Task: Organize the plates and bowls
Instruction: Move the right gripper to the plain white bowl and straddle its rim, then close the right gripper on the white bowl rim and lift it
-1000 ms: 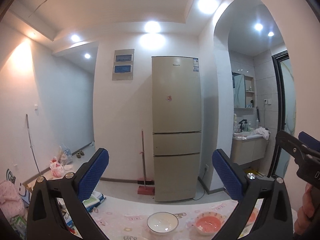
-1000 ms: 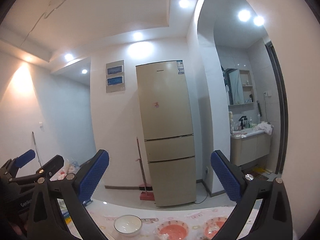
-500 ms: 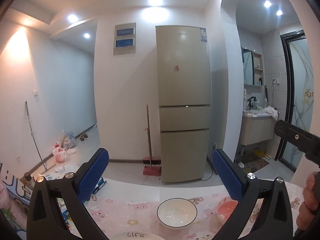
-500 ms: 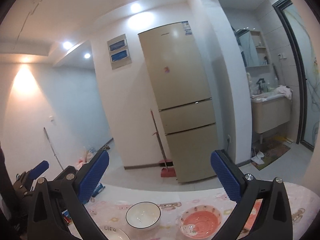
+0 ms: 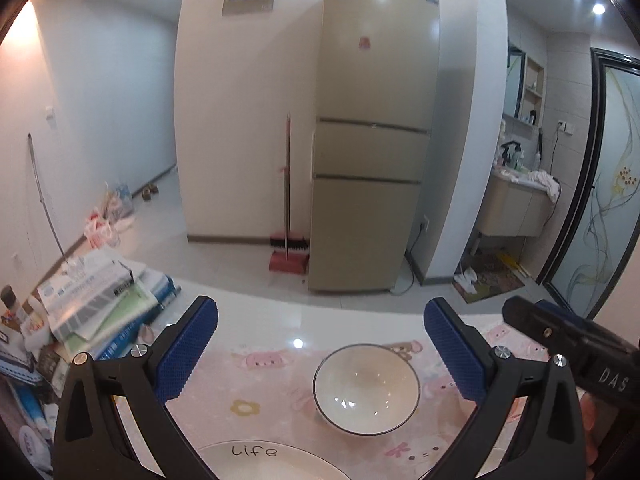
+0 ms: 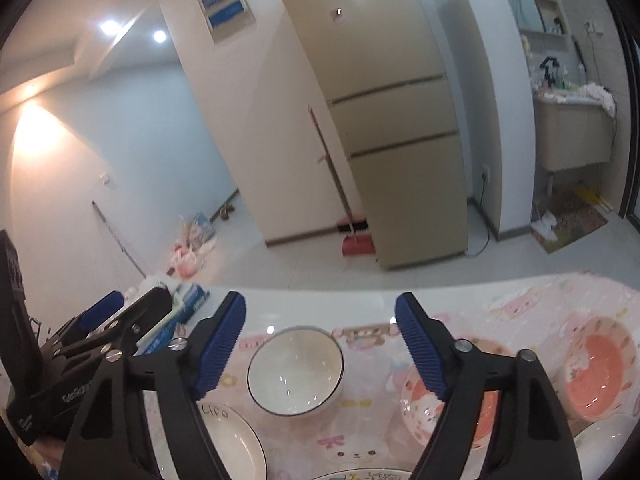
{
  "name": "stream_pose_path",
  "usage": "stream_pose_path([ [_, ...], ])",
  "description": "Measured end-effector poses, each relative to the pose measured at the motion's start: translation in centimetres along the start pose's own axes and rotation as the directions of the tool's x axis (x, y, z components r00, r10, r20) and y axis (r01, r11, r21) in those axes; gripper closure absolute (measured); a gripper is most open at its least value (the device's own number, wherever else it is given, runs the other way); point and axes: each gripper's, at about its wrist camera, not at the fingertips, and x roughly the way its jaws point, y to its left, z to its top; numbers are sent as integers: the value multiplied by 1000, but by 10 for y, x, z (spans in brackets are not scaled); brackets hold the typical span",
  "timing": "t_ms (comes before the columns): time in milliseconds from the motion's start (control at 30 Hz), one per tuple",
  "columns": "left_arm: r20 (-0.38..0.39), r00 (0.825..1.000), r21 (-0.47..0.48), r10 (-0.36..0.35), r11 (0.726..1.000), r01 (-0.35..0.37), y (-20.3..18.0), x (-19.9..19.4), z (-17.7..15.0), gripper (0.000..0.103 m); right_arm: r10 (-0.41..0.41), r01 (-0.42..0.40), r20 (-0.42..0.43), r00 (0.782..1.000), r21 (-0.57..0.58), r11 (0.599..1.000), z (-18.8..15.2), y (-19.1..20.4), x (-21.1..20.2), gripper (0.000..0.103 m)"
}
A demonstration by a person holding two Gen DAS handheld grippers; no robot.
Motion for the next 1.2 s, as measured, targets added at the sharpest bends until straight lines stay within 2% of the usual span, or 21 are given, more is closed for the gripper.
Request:
stream_pose_path([
  [67,-57,998,-15,-7,1000,6,6,19,-4,0,26,-26,-63,998,2,1000,-8,0,23,33],
  [133,-129,992,-50,5,999,-12,12,40,-12,0,32,-33,-106,994,-3,999,-17,-1,39,44],
  [167,-161,987,-71,6,997,-18,15,50,-16,1,28,-29,-123,992,-7,1000,-22,0,45,46],
  [267,-268,961,-150,-67,988,27,26,78,-31,9,11,-16,-182,983,-27,999,-35,2,69,48],
  [400,-339,937,-179,-82,984,21,31,95,-45,17,15,-25,-262,965,-34,999,-52,7,93,52],
  [467,-359,931,-165,-70,986,11,29,98,-49,21,23,-32,-291,956,-27,999,-61,8,99,54],
  [600,-409,912,-143,-41,989,-20,30,104,-56,41,-29,15,-313,949,-46,999,-70,8,115,60],
  [700,-421,906,-143,-50,990,-11,31,109,-57,42,-14,11,-326,945,-11,1000,-70,-4,123,63],
  [733,-422,905,-145,-59,989,-3,31,110,-57,42,-10,17,-334,942,20,1000,-71,-9,128,67],
  [800,-425,901,-155,-83,988,18,30,110,-57,42,-29,29,-328,944,-7,1000,-73,-12,131,71],
  [867,-433,895,-166,-109,985,40,28,112,-58,42,-28,24,-354,935,-17,1000,-75,-8,134,71],
  [933,-434,895,-156,-100,987,35,26,112,-59,45,-43,38,-357,933,-23,999,-78,-4,135,71],
  [1033,-441,894,-131,-85,991,30,24,114,-60,51,-62,43,-368,928,-59,997,-79,0,136,71],
  [1100,-451,889,-139,-82,990,21,24,118,-62,61,-46,32,-398,916,-40,999,-80,-3,141,71],
  [1133,-456,887,-151,-79,988,10,24,121,-64,64,-30,23,-429,903,-21,1000,-83,-5,145,71],
  [1200,-469,879,-175,-84,985,1,27,126,-69,65,-9,19,-440,898,19,1000,-85,-8,146,71],
])
